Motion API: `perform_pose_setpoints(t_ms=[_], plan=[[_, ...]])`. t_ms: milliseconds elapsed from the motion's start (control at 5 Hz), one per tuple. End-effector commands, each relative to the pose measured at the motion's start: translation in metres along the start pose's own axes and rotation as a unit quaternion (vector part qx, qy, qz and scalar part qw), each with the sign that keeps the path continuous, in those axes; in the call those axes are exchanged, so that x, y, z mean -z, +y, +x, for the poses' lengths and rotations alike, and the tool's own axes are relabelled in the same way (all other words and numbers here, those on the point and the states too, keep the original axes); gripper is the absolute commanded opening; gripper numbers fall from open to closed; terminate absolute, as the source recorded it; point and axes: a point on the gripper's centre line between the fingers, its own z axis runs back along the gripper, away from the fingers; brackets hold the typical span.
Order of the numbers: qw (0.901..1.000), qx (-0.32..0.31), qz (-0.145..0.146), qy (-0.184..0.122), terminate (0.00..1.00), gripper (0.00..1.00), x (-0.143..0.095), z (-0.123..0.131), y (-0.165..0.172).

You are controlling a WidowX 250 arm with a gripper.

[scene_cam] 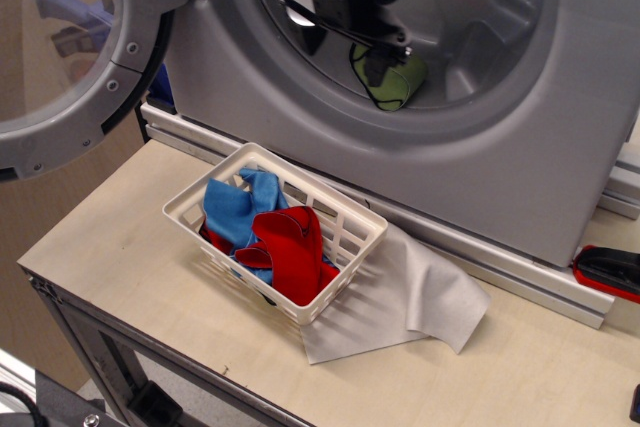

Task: Take clothes out of laundry machine

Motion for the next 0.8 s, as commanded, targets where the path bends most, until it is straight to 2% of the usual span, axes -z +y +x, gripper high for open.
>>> perform_pose_setpoints(t_ms=[0, 200, 400, 600], plan=[[0.9984, 0.006, -0.022, -0.052, 0.0, 1.0, 0.007, 0.028, 0.002], [0.997, 0.001, -0.016, -0.076, 0.0, 1.0, 0.023, 0.029, 0.002], [0.9972, -0.003, -0.029, -0.069, 0.0, 1.0, 0.042, 0.024, -0.002], [0.9975, -0.03, -0.019, -0.061, 0.0, 1.0, 0.048, 0.02, -0.001]])
